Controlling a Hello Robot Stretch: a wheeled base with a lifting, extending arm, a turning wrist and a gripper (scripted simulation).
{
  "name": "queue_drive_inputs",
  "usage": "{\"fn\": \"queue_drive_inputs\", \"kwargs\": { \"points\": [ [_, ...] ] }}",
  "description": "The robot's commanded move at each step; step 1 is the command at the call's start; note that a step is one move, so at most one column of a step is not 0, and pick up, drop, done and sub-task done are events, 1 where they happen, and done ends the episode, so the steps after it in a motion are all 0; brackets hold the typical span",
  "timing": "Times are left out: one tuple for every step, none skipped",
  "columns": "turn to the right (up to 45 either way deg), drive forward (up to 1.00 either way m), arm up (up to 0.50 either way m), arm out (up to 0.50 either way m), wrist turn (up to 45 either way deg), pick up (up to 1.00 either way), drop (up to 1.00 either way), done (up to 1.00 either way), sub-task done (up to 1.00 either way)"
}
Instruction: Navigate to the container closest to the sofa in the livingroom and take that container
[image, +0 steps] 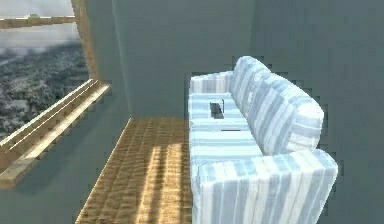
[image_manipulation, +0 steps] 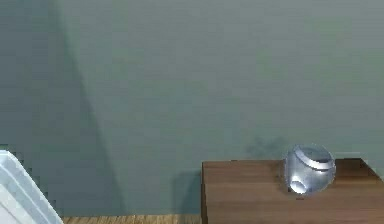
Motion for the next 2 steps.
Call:
{"fn": "queue_drive_inputs", "kwargs": {
  "points": [
    [33.0, 0.00, 0.00, 0.00, 0.0, 0.00, 0.00, 0.00, 0.00],
    [0.0, 0.00, 0.50, 0.00, 0.0, 0.00, 0.00, 0.00, 0.00]
  ]
}}
